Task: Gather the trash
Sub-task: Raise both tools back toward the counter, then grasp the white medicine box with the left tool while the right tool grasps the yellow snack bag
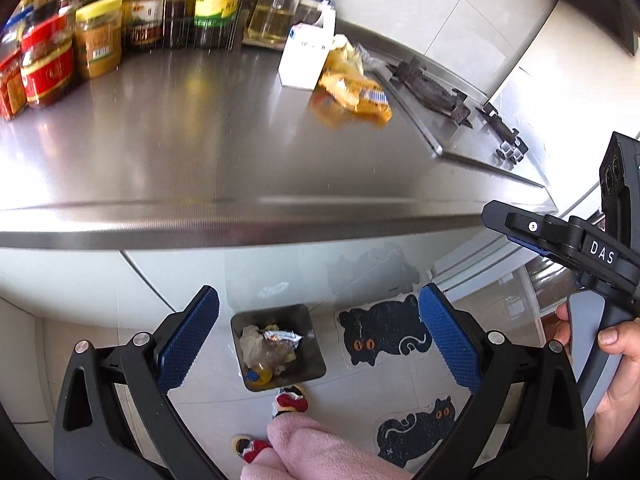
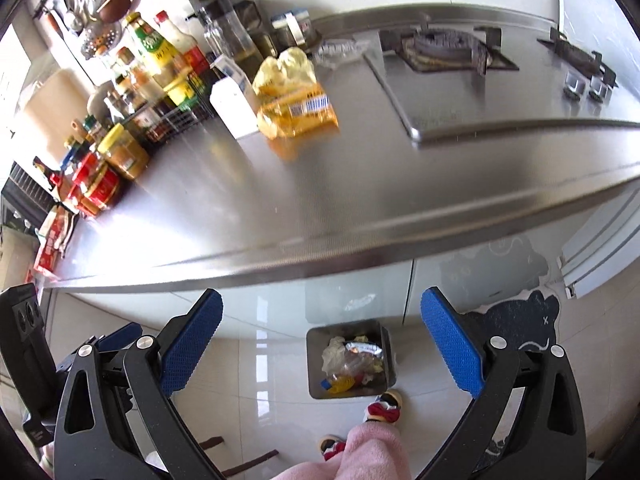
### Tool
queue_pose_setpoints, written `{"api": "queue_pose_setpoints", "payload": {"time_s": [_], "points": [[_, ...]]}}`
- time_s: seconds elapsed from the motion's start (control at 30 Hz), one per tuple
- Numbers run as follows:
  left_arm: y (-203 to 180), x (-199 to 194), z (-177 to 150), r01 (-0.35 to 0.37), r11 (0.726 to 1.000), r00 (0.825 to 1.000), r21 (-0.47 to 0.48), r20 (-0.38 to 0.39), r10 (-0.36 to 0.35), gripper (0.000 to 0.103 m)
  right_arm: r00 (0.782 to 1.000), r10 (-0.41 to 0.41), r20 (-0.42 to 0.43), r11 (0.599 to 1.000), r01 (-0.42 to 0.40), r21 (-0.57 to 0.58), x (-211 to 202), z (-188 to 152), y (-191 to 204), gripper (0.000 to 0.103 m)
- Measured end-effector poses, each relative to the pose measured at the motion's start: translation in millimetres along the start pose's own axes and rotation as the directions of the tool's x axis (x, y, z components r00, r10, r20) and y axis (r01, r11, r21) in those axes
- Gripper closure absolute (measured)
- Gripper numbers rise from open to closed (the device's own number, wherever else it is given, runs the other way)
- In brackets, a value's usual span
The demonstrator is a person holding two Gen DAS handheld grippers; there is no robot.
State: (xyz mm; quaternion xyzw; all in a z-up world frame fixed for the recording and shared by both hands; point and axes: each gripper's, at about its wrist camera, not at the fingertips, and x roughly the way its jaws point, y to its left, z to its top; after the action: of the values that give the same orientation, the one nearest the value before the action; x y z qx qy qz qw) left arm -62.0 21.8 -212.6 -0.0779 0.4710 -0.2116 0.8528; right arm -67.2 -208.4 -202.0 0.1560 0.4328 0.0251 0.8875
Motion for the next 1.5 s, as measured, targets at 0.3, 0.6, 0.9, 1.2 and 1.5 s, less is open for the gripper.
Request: {"api": "queue_pose_setpoints", "payload": {"time_s": [0.3,0.6,0.9,1.2,1.5], "points": [[-8.3,-0.7,85.3,-0.033,0.999,0.993,0.025,0.113,0.03,0.008,0.997,0.014,0.077,1.0,-0.013,-0.022,1.8,83.4,-0.7,0.003],[-1.9,15.0,165.8,-0.053,0.998,0.983,-0.021,0.174,0.056,0.008,0.998,0.015,0.053,0.994,-0.01,-0.107,43.8,136.7,0.4,0.003],[-10.7,62.6,225.5,-0.09,0.996,0.985,0.023,0.147,0.085,0.008,1.0,0.007,0.002,0.962,-0.006,-0.273,96.5,137.0,22.6,0.003],[-10.5,114.3,245.1,-0.086,0.996,0.993,0.029,0.08,0.083,0.015,0.999,-0.02,-0.035,0.949,0.008,-0.315,142.1,135.3,33.3,0.003],[-1.6,135.9,249.2,-0.052,0.999,0.997,0.002,0.056,0.051,0.061,0.997,0.013,-0.076,0.955,-0.035,-0.296,165.6,142.6,25.4,0.005]]}}
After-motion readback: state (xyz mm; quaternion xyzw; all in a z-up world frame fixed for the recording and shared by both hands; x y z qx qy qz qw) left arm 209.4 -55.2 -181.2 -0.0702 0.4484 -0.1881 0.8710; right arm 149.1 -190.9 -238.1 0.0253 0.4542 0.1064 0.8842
